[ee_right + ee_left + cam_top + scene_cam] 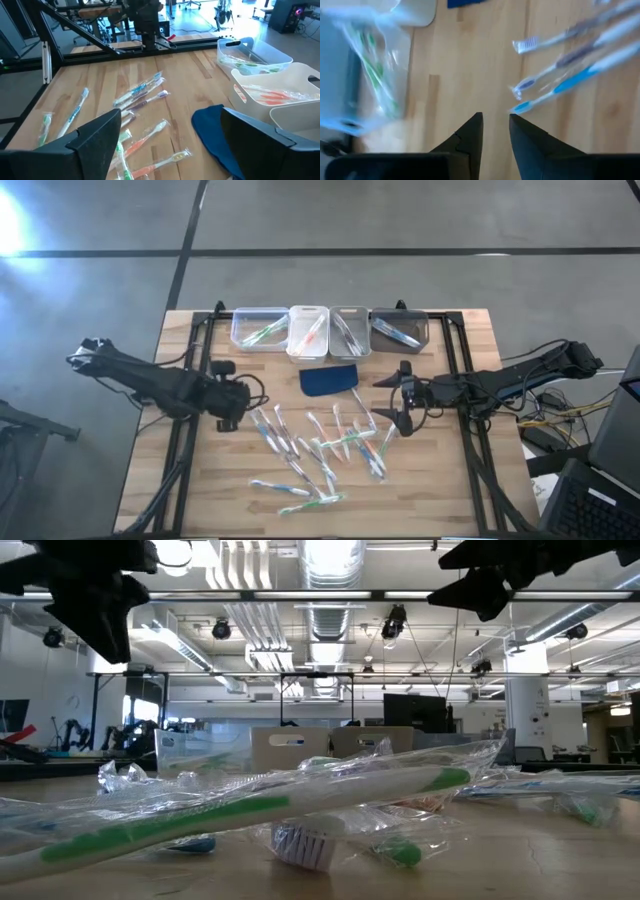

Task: Pick & Place Toothbrushes
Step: Put the blue toothbrush into the transparent black bin

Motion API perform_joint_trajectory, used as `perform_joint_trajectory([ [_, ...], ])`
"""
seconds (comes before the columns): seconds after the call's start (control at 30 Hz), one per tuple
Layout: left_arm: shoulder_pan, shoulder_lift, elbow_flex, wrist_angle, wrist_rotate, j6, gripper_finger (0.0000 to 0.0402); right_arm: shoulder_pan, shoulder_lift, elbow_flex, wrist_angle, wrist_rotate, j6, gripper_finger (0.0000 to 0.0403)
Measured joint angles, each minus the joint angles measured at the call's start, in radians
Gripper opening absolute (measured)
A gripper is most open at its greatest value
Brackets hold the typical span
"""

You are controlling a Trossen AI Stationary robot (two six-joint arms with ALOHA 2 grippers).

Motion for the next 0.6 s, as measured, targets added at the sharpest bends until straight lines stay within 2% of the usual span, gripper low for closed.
perform_joint_trajectory([
  [0.23, 0.012, 0.098, 0.000, 0.000, -0.011, 0.341, 0.0099, 0.000, 0.000, -0.007, -0.001, 0.000, 0.000, 0.0308],
  [0.6, 0.031, 0.259, 0.000, -0.006, -0.114, 0.515, 0.0099, 0.000, 0.000, -0.015, 0.000, 0.000, 0.000, 0.0278],
])
